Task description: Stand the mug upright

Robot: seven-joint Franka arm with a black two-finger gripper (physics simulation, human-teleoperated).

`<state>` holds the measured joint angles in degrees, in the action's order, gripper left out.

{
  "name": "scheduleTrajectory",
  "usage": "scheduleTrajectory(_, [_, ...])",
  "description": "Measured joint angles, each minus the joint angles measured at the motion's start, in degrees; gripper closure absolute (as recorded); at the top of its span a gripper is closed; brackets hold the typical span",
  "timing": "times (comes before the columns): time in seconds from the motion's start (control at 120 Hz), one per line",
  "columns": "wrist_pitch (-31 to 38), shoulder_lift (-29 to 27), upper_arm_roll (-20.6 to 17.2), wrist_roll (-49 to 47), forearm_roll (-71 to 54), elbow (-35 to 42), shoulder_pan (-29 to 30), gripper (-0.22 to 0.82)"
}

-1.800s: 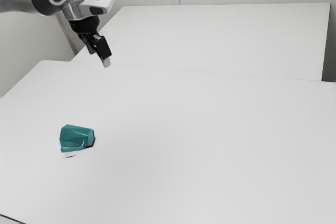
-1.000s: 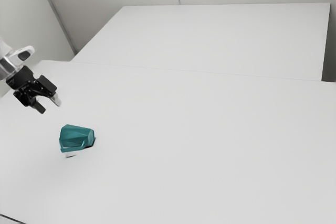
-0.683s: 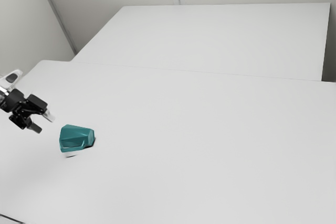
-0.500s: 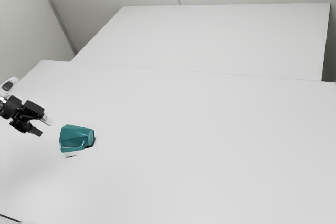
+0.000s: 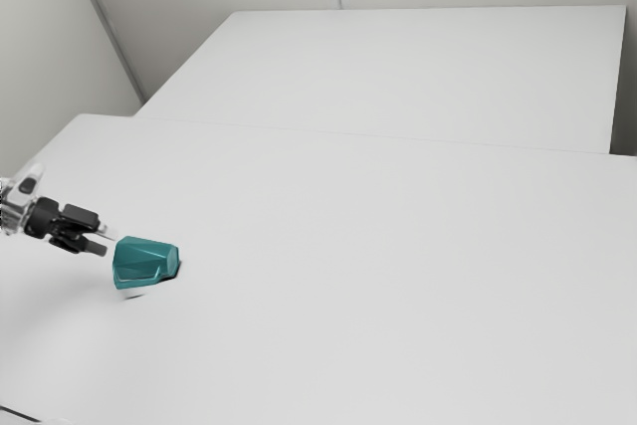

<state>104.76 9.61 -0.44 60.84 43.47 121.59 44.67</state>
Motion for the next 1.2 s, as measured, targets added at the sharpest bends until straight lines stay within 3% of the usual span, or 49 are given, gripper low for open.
scheduleTrajectory(0.467, [2.72,4.95,-0.04,8.01,6.65,-0.15,-2.33,0.0])
scheduleTrajectory(0.5, [2.82,5.01,-0.02,8.38,6.8,-0.09,-2.41,0.04])
scheduleTrajectory(0.675, [3.37,4.95,-0.01,9.99,6.62,0.17,-2.76,0.49])
scheduleTrajectory(0.983, [3.99,1.65,-0.13,11.47,6.19,-0.09,-5.64,0.72])
scheduleTrajectory(1.2, [5.11,-2.86,-0.12,11.06,3.23,0.14,-10.67,0.74])
